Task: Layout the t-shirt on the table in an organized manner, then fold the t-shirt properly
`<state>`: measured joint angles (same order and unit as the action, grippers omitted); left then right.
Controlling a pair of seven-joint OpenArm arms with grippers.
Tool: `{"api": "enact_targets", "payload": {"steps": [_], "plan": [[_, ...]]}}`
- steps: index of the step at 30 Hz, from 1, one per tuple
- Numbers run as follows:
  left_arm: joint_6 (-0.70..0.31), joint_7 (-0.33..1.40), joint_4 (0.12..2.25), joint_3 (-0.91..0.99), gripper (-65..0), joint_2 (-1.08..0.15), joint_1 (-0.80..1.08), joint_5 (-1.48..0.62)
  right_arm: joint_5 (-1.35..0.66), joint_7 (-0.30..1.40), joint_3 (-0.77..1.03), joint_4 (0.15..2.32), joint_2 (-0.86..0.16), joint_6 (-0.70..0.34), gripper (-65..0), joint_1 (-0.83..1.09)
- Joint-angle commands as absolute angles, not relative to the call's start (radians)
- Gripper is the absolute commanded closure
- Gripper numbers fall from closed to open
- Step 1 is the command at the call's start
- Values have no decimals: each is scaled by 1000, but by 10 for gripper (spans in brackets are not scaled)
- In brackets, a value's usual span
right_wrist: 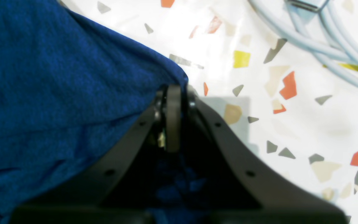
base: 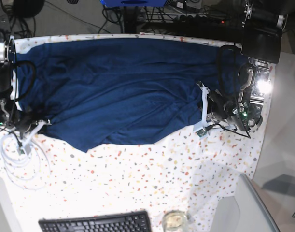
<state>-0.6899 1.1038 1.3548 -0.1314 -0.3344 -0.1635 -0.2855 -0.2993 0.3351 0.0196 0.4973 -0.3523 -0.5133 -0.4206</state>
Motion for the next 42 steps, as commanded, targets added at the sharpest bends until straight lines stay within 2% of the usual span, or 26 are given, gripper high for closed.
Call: {"api": "enact_targets", "payload": {"steps": [1, 11, 17, 18, 21, 22, 23, 25, 28, 30, 42], "plan": [[-698, 1095, 1374, -124, 0, -360, -188, -288, -272, 387, 18, 495, -360, -516, -2, -423], [-698, 1099, 1369, -127, 0, -387, -286, -288, -272, 384, 18, 495, -357, -515, -2, -429], [-698, 1102, 1379, -131, 0, -349, -255, -298, -272, 384, 18, 495, -357, -515, -2, -429], [-698, 1102, 1380, -127, -25, -344, -240, -298, -272, 384, 18, 495, -357, -515, -2, -429], [-698, 1102, 1380, -130, -239, -343, -209, -298, -272, 384, 18, 495, -360, -515, -2, -429], [-698, 1102, 1380, -133, -281, -343, -199, -298, -272, 384, 18, 495, -360, -515, -2, -429], [-698, 1102, 1380, -137, -295, -343, -186, -298, -272, 384, 18, 495, -361, -515, -2, -429], [-698, 1098, 1380, -137, -272, -341, -173, -298, -272, 384, 18, 495, -361, -515, -2, -429], [-698, 1098, 1379, -133, -179, -340, -165, -298, -272, 384, 18, 495, -361, -515, -2, -429], [-698, 1098, 1380, -128, -140, -340, -157, -298, -272, 384, 18, 495, -361, -515, -2, -429], [-698, 1101, 1379, -127, -130, -331, -148, -298, -272, 384, 18, 495, -361, -515, -2, -426]]}}
